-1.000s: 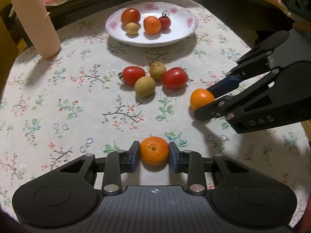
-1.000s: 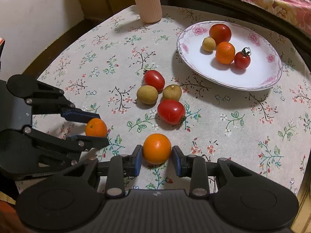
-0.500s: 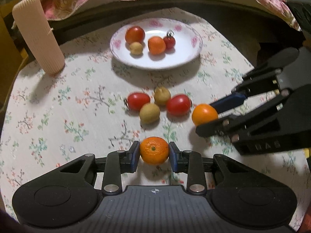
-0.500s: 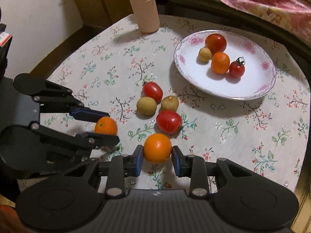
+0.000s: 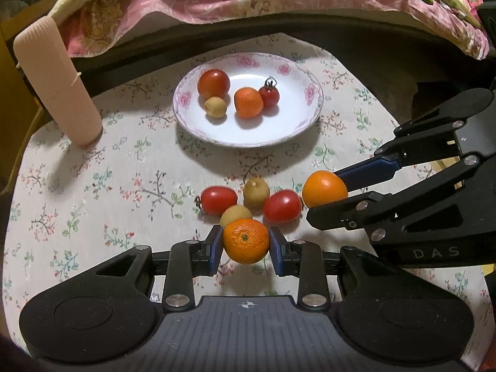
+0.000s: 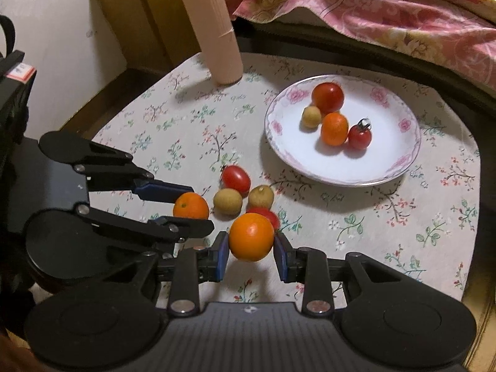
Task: Organize fruits
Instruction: 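Carry the orange tomato with the right tool while the left tool carries the mandarin over the plate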
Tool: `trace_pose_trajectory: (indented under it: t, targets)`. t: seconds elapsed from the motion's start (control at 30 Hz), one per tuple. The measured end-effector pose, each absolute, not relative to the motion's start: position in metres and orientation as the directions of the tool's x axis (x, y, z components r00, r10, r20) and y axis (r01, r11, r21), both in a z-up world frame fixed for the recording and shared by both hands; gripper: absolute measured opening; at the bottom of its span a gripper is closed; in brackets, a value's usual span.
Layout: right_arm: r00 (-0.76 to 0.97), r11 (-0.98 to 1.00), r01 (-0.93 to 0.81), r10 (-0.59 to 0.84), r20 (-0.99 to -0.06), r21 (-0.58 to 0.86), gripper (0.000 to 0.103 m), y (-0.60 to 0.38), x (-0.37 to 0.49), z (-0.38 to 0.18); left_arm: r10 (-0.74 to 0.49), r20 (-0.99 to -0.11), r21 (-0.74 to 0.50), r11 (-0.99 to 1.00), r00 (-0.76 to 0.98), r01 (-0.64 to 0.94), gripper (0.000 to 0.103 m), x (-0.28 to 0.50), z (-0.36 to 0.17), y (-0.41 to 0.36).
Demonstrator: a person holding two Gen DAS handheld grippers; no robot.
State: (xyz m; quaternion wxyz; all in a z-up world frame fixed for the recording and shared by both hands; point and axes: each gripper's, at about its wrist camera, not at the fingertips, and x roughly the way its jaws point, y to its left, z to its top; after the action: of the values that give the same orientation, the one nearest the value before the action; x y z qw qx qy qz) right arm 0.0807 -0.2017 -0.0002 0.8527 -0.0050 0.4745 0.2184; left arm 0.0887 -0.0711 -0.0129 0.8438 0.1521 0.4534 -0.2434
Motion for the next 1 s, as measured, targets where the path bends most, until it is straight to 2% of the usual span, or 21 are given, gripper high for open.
trace_pose_trajectory:
  t: [0.67,1.0]
  targets:
    - [0.558,0.951,-0.237,0.301,-0.773,0.200,0.032,-0.236,0.107,0.018,-0.294,-0.794,0.056,0.836,0.532,0.545,0.038,0.130,0.004,-0.102]
    - [0.584,0.966,-0.165,0.258,-0.769,0.198,0.032,-0.249,0.136,0.012,-0.287,-0.790,0.045,0.855,0.543,0.517,0.038,0.160,-0.004,-0.110]
